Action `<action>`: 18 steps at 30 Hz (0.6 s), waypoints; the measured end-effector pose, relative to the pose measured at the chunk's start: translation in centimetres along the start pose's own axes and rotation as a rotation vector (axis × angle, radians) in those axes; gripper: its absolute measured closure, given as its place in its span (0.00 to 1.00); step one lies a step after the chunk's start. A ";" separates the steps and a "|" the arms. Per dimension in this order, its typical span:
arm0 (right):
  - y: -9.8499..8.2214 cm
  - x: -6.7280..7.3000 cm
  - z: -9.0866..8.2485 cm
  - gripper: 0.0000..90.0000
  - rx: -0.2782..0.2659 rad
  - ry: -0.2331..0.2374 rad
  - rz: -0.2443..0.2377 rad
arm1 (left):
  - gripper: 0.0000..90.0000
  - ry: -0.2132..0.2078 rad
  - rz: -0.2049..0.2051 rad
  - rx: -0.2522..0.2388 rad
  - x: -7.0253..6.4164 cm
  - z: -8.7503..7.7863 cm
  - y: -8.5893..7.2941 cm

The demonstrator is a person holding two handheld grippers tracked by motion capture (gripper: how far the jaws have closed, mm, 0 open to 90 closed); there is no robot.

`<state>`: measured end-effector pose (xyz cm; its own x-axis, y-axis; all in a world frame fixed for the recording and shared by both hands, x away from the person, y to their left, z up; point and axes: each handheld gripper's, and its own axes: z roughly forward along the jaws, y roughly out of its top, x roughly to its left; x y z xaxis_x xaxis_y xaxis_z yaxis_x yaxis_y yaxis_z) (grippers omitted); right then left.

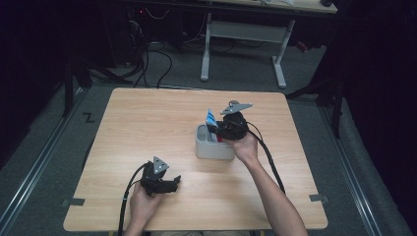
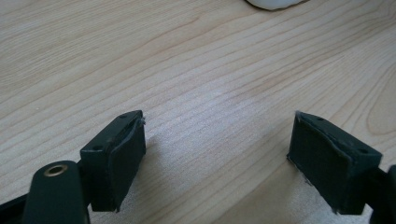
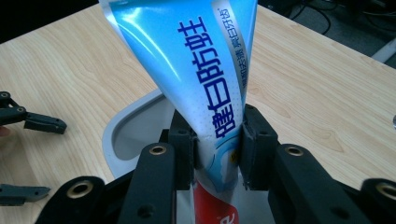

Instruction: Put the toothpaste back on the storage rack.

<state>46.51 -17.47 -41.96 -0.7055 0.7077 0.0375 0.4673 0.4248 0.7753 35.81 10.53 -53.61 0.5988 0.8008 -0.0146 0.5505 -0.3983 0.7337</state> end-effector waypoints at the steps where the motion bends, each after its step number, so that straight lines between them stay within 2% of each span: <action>1: 0.0 0.0 0.0 0.77 -0.004 0.004 -0.001 | 0.21 0.000 0.000 0.000 0.0 0.0 0.0; 6: -0.3 -0.2 -0.1 0.75 -0.011 0.014 0.012 | 0.21 0.000 0.000 0.000 0.0 0.0 0.0; 12: -0.5 -0.3 -0.3 0.63 -0.010 -0.010 0.011 | 0.21 0.000 0.000 0.000 0.0 0.0 0.0; 18: -0.7 -0.6 -1.1 0.58 -0.039 -0.021 0.027 | 0.21 0.000 0.000 0.000 0.0 0.0 0.0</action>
<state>46.00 -18.84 -41.86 -0.6814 0.7305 0.0460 0.4646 0.3830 0.7984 35.81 10.52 -53.62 0.5986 0.8009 -0.0145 0.5504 -0.3981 0.7338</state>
